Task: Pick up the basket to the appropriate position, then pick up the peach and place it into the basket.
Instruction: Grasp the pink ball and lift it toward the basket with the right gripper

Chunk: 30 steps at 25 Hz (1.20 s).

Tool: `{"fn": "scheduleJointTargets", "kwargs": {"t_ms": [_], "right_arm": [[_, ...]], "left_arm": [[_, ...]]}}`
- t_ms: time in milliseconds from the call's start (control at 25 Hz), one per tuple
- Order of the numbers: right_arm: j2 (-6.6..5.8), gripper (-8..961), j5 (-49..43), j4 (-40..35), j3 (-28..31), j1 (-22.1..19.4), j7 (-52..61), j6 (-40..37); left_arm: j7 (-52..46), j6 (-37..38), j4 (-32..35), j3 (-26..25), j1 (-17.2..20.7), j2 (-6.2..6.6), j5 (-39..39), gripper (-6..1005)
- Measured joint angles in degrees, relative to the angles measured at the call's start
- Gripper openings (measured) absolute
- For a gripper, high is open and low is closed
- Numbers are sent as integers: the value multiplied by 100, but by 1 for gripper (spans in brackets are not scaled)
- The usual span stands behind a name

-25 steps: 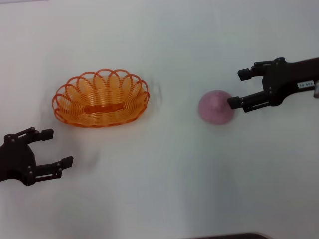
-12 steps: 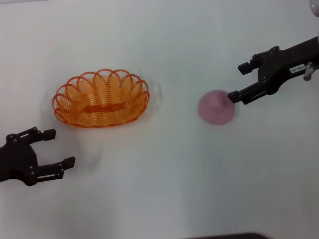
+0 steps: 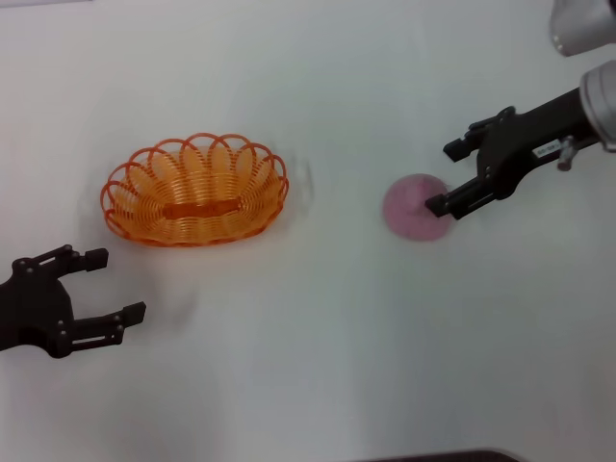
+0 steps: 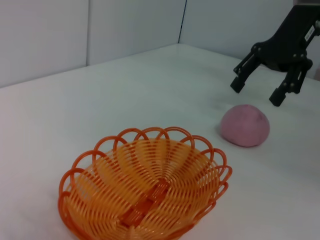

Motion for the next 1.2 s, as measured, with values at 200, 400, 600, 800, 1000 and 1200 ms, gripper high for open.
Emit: {"fn": "scheduleJointTargets", "kwargs": {"t_ms": [200, 400, 600, 800, 1000, 1200], "right_arm": [[16, 878, -3, 288, -336, 75, 48, 252], [16, 875, 15, 479, -524, 135, 56, 433], [13, 872, 15, 622, -536, 194, 58, 510], [12, 870, 17, 637, -537, 198, 59, 557], [12, 867, 21, 622, -607, 175, 25, 602], [13, 651, 21, 631, -643, 181, 27, 633]], "left_arm": [[0, 1, 2, 0, -3, 0, 2, 887], [0, 10, 2, 0, -5, -1, 22, 887], [0, 9, 2, 0, -2, -8, 29, 887], [0, -5, -5, 5, 1, -9, 31, 887], [0, -1, -7, 9, -3, -12, 22, 887], [0, 4, -7, 9, -6, -9, 16, 887]]}}
